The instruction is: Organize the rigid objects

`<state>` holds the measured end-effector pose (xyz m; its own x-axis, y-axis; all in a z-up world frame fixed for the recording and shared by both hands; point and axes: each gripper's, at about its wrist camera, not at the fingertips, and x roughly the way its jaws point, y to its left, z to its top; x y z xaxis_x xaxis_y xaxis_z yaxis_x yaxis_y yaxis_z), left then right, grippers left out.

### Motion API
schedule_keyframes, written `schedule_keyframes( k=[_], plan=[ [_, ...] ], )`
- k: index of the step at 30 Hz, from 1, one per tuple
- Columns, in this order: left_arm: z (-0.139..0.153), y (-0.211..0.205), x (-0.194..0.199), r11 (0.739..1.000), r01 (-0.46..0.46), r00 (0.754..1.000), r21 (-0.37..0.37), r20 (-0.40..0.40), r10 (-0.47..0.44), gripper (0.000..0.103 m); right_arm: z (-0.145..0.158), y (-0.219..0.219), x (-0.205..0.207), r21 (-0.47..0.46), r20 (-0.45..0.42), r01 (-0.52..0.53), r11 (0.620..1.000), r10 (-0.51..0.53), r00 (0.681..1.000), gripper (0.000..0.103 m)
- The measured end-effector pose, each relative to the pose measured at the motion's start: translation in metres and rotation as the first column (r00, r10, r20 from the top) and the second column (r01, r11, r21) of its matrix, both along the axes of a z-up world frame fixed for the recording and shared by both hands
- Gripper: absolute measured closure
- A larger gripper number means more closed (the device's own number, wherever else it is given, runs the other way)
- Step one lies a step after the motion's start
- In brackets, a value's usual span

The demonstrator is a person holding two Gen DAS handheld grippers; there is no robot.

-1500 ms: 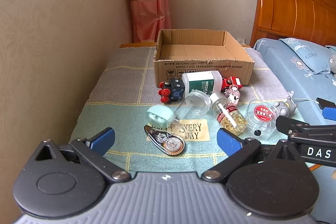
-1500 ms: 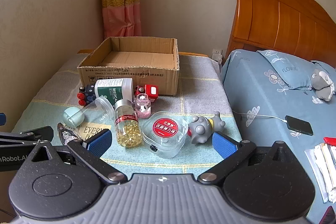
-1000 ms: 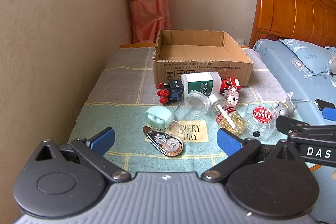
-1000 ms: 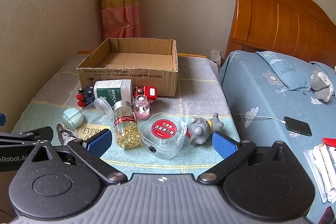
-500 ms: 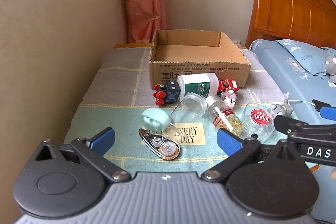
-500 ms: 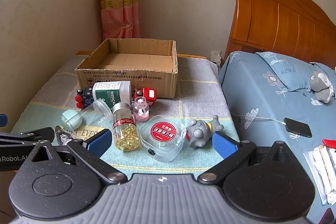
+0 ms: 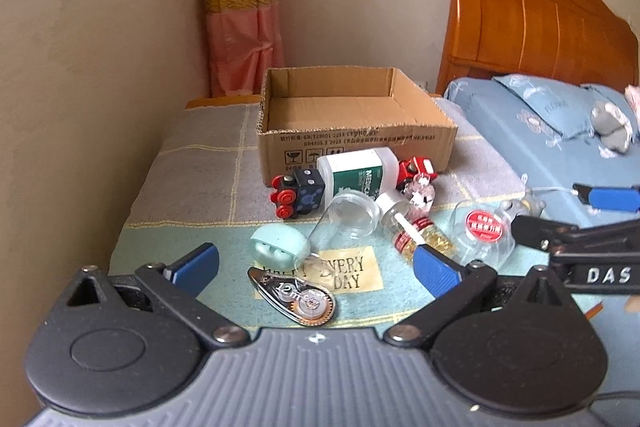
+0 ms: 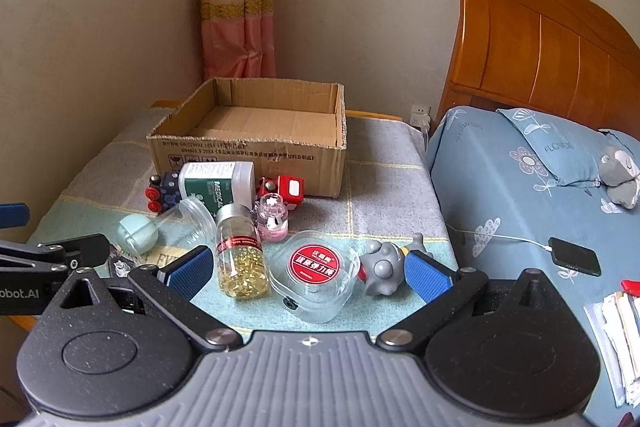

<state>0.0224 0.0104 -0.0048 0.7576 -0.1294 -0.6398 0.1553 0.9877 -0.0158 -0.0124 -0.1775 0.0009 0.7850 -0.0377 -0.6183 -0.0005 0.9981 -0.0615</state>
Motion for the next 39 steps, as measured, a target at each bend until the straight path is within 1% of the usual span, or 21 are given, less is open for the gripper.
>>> schedule_keyframes(
  k=[3,6,10,15,20,24,26,27,32,34,39],
  plan=[
    [-0.009,0.000,0.005,0.999,0.033,0.999,0.028,-0.015,-0.033,0.001,-0.004,-0.002,0.001,0.012,0.002,-0.026,1.000,0.026,1.000,0.000],
    [-0.020,0.000,0.009,0.995,0.090,0.996,0.050,-0.034,-0.088,0.001,-0.009,-0.003,0.002,0.016,0.011,-0.066,0.998,0.065,0.998,0.000],
    [-0.037,0.000,0.014,0.989,0.142,0.987,0.035,-0.083,-0.139,0.001,-0.020,-0.006,0.008,0.014,-0.020,-0.076,0.997,0.076,0.997,0.000],
    [-0.057,0.001,0.020,0.985,0.170,0.977,0.029,-0.136,-0.165,0.001,-0.042,-0.013,0.015,0.034,-0.078,-0.086,0.996,0.088,0.993,0.000],
    [-0.075,0.005,0.028,0.984,0.174,0.968,0.051,-0.191,-0.161,0.001,-0.064,-0.021,0.020,0.035,-0.128,-0.098,0.995,0.102,0.987,0.000],
    [-0.090,0.011,0.034,0.983,0.180,0.956,0.033,-0.240,-0.167,0.001,-0.080,-0.026,0.024,0.041,-0.169,-0.107,0.993,0.113,0.979,0.000],
    [-0.095,0.013,0.037,0.983,0.179,0.952,0.036,-0.258,-0.164,0.001,-0.087,-0.026,0.027,0.046,-0.189,-0.111,0.993,0.117,0.975,0.000],
    [-0.095,0.013,0.036,0.981,0.186,0.955,0.044,-0.245,-0.170,0.001,-0.090,-0.027,0.028,0.049,-0.198,-0.111,0.993,0.118,0.973,0.000],
    [-0.094,0.015,0.039,0.972,0.231,0.946,0.041,-0.243,-0.215,0.000,-0.102,-0.027,0.033,0.051,-0.234,-0.117,0.992,0.126,0.964,0.000],
    [-0.094,0.017,0.040,0.965,0.257,0.940,0.042,-0.244,-0.240,0.000,-0.104,-0.025,0.033,0.031,-0.220,-0.133,0.991,0.137,0.966,0.000],
    [-0.095,0.019,0.046,0.947,0.319,0.925,0.043,-0.234,-0.301,0.000,-0.106,-0.027,0.035,0.034,-0.204,-0.167,0.985,0.170,0.964,0.000]
  ],
)
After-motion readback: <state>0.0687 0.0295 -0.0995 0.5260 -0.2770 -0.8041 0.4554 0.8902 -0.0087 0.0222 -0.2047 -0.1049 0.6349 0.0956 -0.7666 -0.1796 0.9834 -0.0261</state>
